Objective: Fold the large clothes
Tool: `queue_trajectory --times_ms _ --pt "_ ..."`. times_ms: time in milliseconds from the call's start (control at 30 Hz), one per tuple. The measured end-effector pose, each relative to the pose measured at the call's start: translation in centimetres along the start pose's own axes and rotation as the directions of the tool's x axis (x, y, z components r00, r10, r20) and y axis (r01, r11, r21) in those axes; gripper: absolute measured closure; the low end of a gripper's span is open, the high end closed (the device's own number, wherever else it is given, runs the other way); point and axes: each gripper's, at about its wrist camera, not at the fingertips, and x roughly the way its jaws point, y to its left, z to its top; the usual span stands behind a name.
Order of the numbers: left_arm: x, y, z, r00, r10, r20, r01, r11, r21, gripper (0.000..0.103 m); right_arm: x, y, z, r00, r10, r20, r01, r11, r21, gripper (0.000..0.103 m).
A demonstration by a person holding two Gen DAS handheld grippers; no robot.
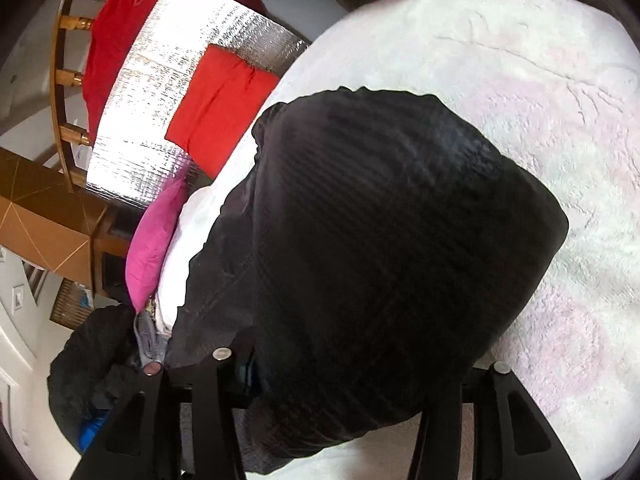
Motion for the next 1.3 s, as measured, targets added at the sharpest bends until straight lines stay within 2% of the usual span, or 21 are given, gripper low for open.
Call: queue_trajectory --times_ms 33,133,233,300,367,433,500,600,633,667,733,800,833,900,1000,1067,1133,1200,1233,1300 --pt "-0.4 0.2 0.0 1.0 0.012 -0.009 -0.012 1.0 -0.002 0.039 -0.3 -0.1 0.0 1.0 -0.007 -0.012 0.007 1.0 -0.003 0.044" --pt "-3.1 1.8 -0.8 1.0 0.006 -0.009 -0.006 1.0 0.011 0.037 -2.1 -0.5 0.4 0.998 -0.011 -0.064 0.011 1.0 -0.007 0.043" --pt "-6.1 2.5 -0.7 0.999 0.041 0.024 -0.042 0.998 0.052 0.034 -4.5 -1.3 0.5 0.995 -0.002 -0.101 0.0 1.0 -0.01 0.041" --pt "-8.0 2.5 -0.3 0.99 0.11 0.09 -0.116 0.991 0.072 0.033 -6.4 -1.6 0.8 0.995 -0.022 -0.094 0.018 0.999 -0.041 0.039" --pt "-10.0 1.9 1.1 0.969 0.163 0.188 -0.183 0.979 0.093 0.029 -8.3 -2.0 1.8 0.998 -0.046 -0.051 0.042 0.997 -0.071 0.029" --pt "-10.7 0.9 2.5 0.956 0.184 0.23 -0.215 0.97 0.117 0.022 -9.3 -2.0 3.3 0.999 -0.042 -0.018 0.04 0.995 -0.092 0.025" --pt "-10.1 -0.8 4.5 0.957 0.191 0.218 -0.229 0.959 0.165 0.019 -9.0 -1.9 5.5 0.999 -0.037 -0.026 0.034 0.993 -0.114 0.025" --pt "-7.3 -2.4 7.5 0.977 0.185 0.109 -0.205 0.955 0.216 0.018 -6.4 -1.5 8.4 0.994 -0.003 -0.105 -0.009 0.993 -0.116 0.024" --pt "-5.7 -2.8 8.5 0.984 0.174 0.048 -0.18 0.957 0.225 0.018 -5.4 -1.4 9.2 0.992 0.001 -0.13 -0.016 0.993 -0.116 0.024" --pt "-4.2 -3.1 9.3 0.987 0.162 -0.003 -0.157 0.962 0.224 0.018 -4.6 -1.2 9.8 0.99 -0.002 -0.143 -0.015 0.993 -0.117 0.024" --pt "-1.9 -3.6 10.0 0.988 0.15 -0.047 -0.135 0.964 0.231 0.018 -3.0 -1.1 10.8 0.984 -0.038 -0.172 0.013 0.99 -0.144 0.024" --pt "0.2 -3.8 10.1 0.98 0.167 -0.109 -0.132 0.954 0.268 0.018 -1.6 -1.0 11.5 0.979 -0.065 -0.193 0.031 0.984 -0.178 0.024" --pt "1.5 -3.7 10.1 0.969 0.198 -0.146 -0.15 0.946 0.286 0.018 -1.0 -1.0 11.7 0.976 -0.079 -0.203 0.04 0.981 -0.189 0.024" --pt "2.7 -3.1 10.0 0.962 0.209 -0.178 -0.153 0.946 0.286 0.018 0.7 -1.2 12.2 0.966 -0.091 -0.241 0.043 0.979 -0.198 0.024" --pt "4.9 -2.7 10.0 0.947 0.156 -0.282 -0.081 0.963 0.258 0.018 3.0 -1.7 12.6 0.949 -0.066 -0.307 0.009 0.983 -0.184 0.023" --pt "6.0 -3.1 9.8 0.931 0.145 -0.336 -0.038 0.951 0.306 0.014 4.2 -2.2 12.9 0.938 -0.032 -0.345 -0.027 0.986 -0.166 0.02" --pt "6.3 -3.5 9.6 0.925 0.136 -0.355 -0.01 0.942 0.335 0.01 5.0 -2.4 13.0 0.926 0.026 -0.376 -0.087 0.986 -0.145 0.017" --pt "6.7 -3.8 9.5 0.918 0.115 -0.379 0.027 0.936 0.35 0.009 5.5 -2.1 13.0 0.92 0.051 -0.388 -0.12 0.98 -0.156 0.013" --pt "7.0 -3.9 9.4 0.909 0.074 -0.411 0.075 0.94 0.334 0.009 5.6 -1.8 12.9 0.914 0.067 -0.399 -0.143 0.976 -0.164 0.013" --pt "7.5 -4.1 9.1 0.894 0.015 -0.447 0.134 0.945 0.299 0.009 7.0 -1.3 11.9 0.847 0.179 -0.5 -0.261 0.96 -0.098 0.013"
